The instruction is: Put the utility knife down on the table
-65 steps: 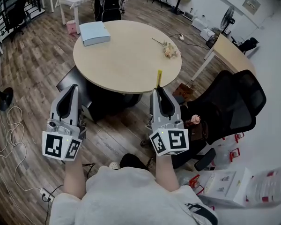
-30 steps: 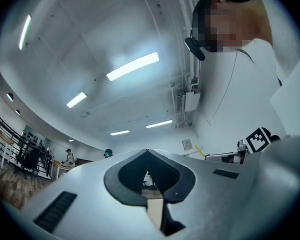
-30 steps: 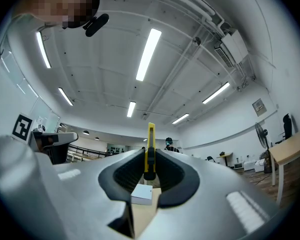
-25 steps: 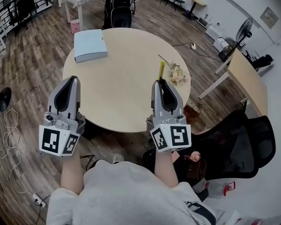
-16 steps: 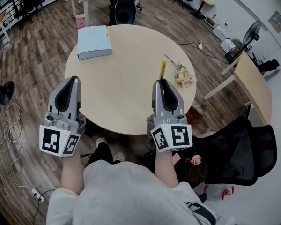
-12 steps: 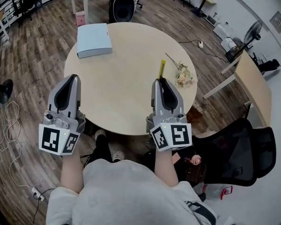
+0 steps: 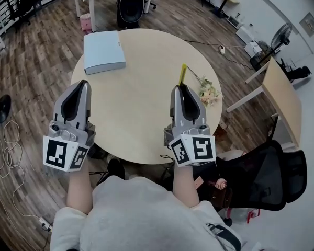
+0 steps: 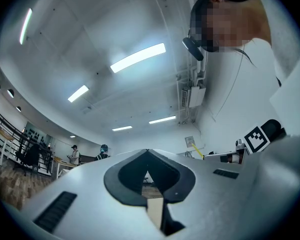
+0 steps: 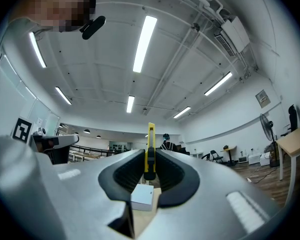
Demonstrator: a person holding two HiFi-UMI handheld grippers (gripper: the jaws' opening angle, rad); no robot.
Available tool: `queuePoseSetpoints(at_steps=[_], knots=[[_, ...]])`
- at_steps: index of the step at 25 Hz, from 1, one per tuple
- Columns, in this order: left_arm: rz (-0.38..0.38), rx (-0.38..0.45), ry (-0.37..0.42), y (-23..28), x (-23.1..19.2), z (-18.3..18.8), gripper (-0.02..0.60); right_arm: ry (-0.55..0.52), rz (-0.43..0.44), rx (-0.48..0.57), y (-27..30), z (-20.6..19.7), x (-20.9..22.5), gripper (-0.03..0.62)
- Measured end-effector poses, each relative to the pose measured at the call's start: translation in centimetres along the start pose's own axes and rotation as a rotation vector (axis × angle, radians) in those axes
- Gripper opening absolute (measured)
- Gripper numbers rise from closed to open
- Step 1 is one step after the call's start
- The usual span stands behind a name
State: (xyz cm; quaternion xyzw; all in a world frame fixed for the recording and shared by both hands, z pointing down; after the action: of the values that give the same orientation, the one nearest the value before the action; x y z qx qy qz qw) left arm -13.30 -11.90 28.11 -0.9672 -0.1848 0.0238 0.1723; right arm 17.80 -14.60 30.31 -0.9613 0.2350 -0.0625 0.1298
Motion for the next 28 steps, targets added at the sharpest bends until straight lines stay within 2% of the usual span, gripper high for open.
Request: queuePoseSetpoints(at_steps=[7,14,28], knots=[[-0.041,-0.003,-0.014,4.2,-3.7,-1.5,0.008,0.026,-0.036,-0.019,4.7,-1.6,0.4,0.075],[-0.077,-0.032,-0.023,7.4,-7.1,-3.3,0.008,0.054,-0.062,-0.090,9.1,-4.4,0.5,0.075],[-0.095,-0.120,-0.087,10.6,-13.5,-8.7,0.008,0.143,-0.112,-0.352,15.7,-14.6,0.2,0.075]])
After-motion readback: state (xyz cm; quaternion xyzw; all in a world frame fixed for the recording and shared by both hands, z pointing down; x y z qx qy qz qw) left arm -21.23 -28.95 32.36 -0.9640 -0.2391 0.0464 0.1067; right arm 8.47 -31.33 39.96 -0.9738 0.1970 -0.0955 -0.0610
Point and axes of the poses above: the fingertips, and each gripper's own axes: y forward along the fingers, x to its right, z out of its top, the point moved 10 cm from there along -y, backward along the fingers, and after that the axes turned 4 degrees about z, right-handed, at the moved point
